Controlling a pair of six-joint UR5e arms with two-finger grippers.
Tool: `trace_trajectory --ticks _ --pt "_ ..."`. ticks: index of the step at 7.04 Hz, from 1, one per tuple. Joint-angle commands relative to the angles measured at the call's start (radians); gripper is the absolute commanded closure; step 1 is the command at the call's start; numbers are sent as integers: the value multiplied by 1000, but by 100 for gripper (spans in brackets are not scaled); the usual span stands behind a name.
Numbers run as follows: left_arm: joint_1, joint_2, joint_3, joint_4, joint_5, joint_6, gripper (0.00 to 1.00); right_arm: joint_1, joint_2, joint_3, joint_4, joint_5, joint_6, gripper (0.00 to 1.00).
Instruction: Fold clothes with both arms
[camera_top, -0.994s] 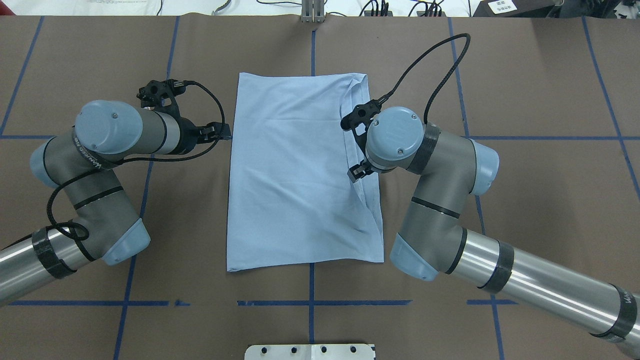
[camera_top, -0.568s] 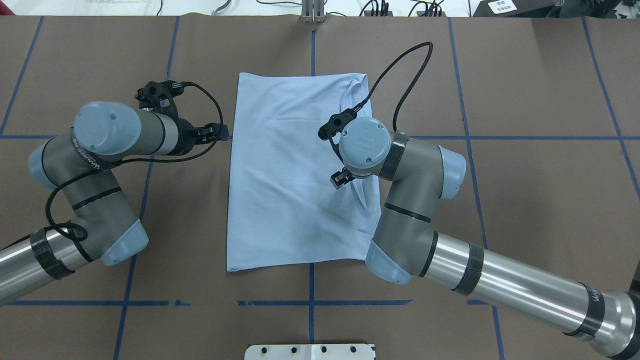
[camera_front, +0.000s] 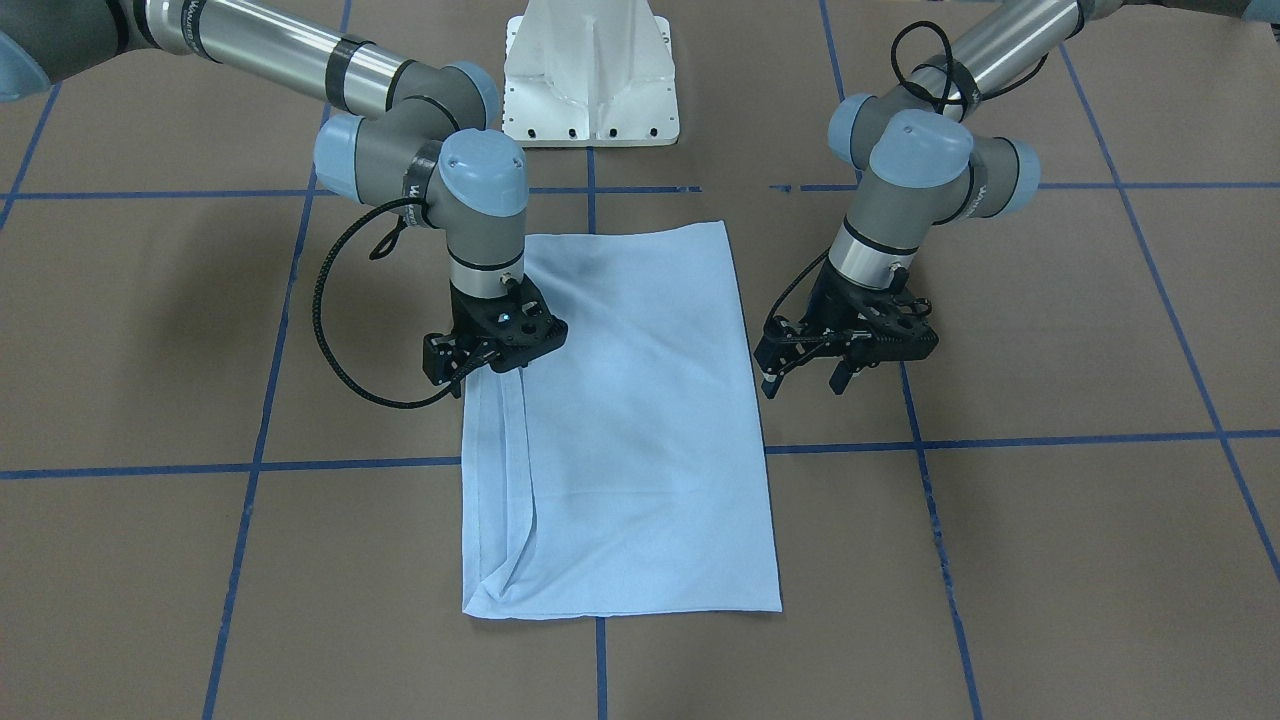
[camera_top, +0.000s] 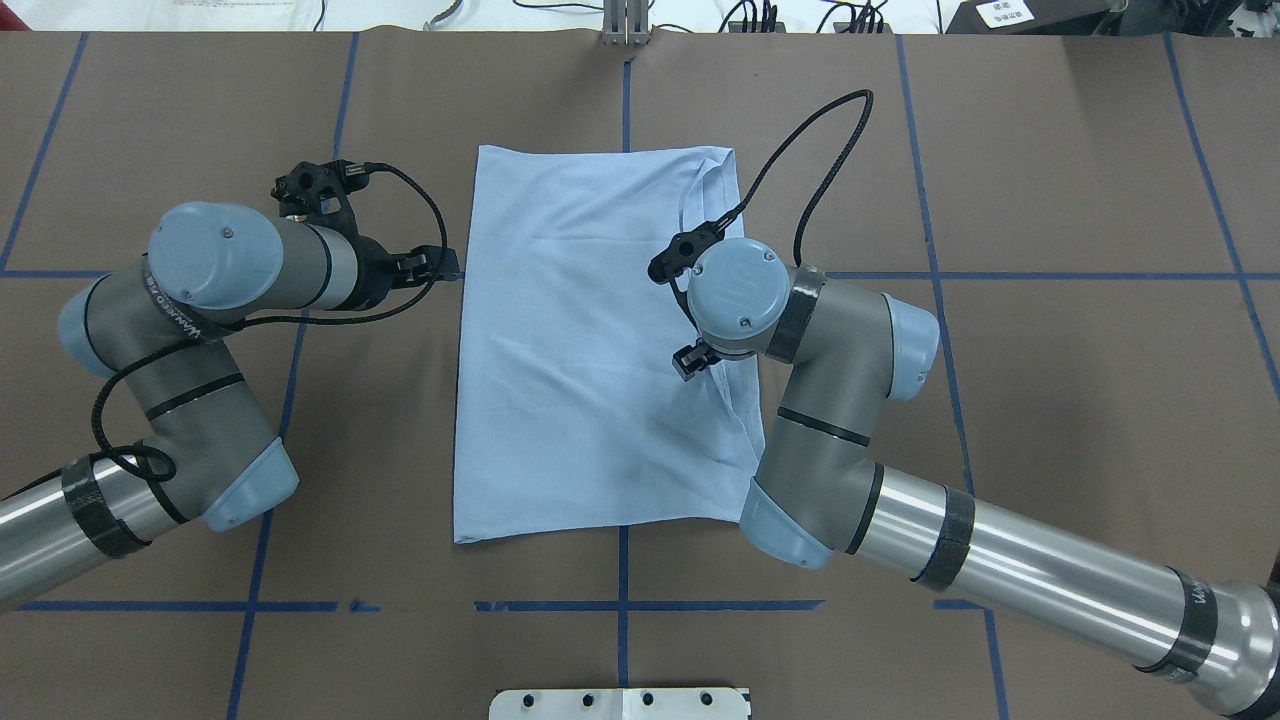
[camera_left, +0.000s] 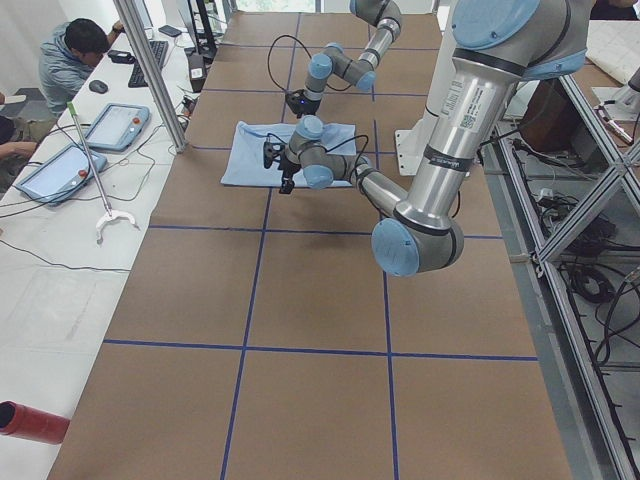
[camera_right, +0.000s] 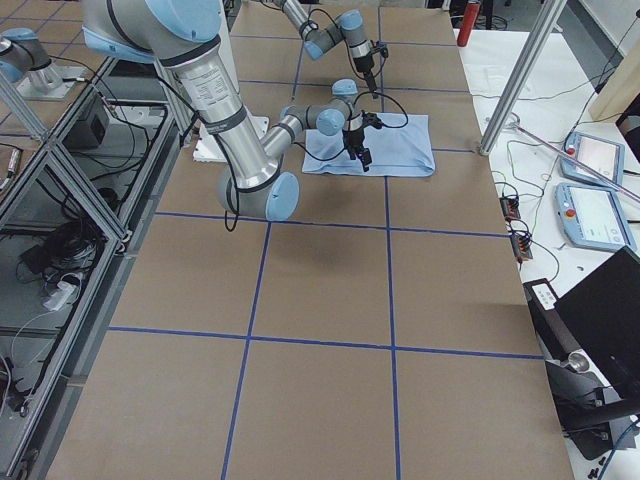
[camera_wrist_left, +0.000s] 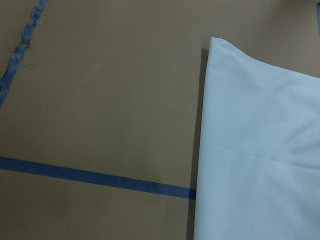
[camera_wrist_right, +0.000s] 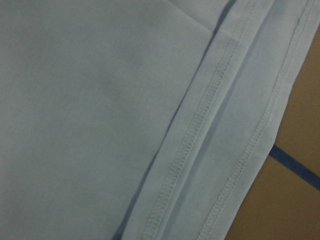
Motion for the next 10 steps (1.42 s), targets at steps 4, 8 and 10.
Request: trace_trajectory --ticks 4,8,10 --pt "2 -6 1 0 3 -3 0 49 -45 6 13 11 -14 0" --pt "0 -9 -7 2 -17 -6 0 80 -60 64 15 82 0 0" --pt "-3 5 -25 15 -156 -204 0 86 -129 197 14 168 47 0"
